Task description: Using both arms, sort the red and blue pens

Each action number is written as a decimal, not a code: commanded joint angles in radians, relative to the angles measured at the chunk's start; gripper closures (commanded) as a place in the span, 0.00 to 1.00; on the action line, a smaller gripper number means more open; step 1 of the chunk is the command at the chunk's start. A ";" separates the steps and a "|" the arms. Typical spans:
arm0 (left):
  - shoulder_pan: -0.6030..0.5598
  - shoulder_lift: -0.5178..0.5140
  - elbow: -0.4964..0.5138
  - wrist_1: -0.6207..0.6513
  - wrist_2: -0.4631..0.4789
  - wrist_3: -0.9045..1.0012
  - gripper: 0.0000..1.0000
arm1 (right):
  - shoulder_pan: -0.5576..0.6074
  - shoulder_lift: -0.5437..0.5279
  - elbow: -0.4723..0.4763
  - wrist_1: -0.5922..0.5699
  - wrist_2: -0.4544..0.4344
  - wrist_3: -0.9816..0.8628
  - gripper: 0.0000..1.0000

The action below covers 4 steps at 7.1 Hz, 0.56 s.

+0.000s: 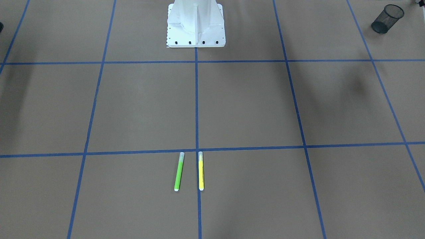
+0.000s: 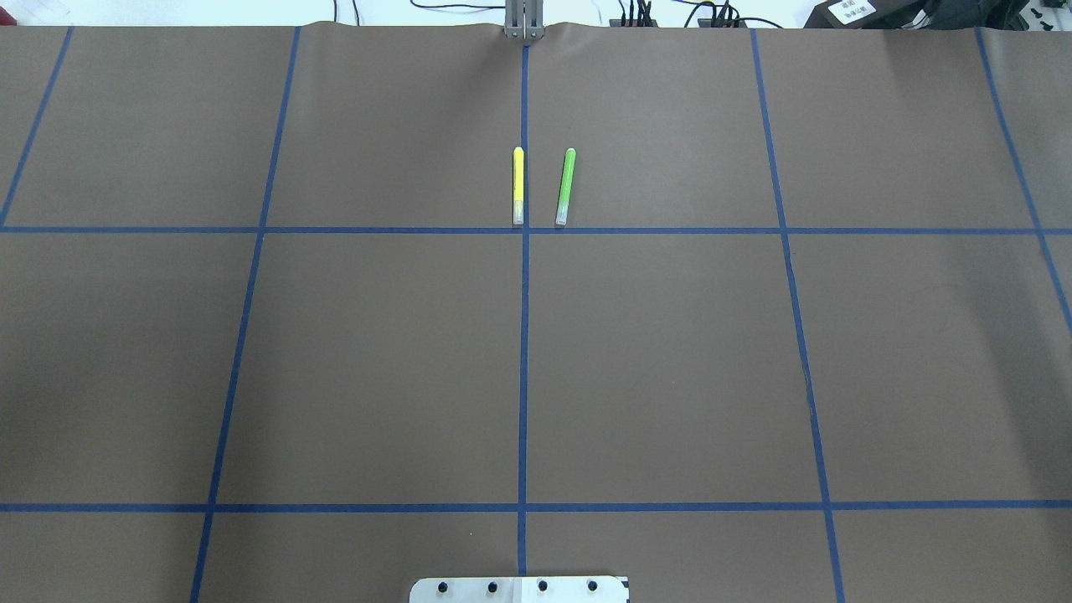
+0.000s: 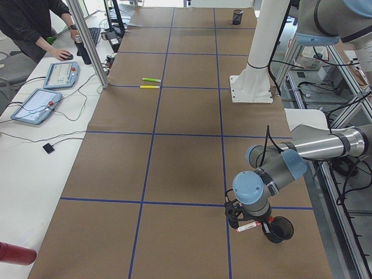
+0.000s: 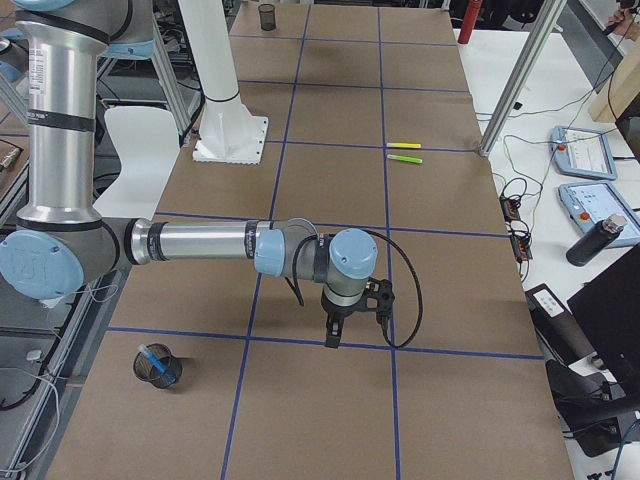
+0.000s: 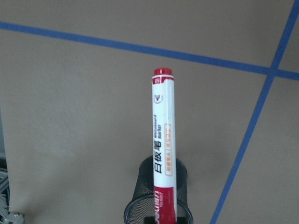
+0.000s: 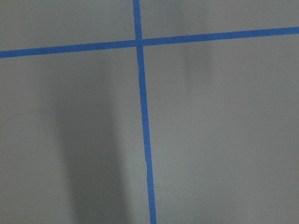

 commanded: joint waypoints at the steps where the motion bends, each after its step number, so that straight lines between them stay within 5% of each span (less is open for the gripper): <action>1: -0.081 -0.003 -0.008 0.251 -0.050 0.014 1.00 | -0.001 0.000 0.003 0.000 -0.001 0.000 0.00; 4: -0.135 0.000 0.078 0.383 -0.160 0.013 1.00 | -0.001 0.000 0.003 0.000 -0.001 -0.001 0.00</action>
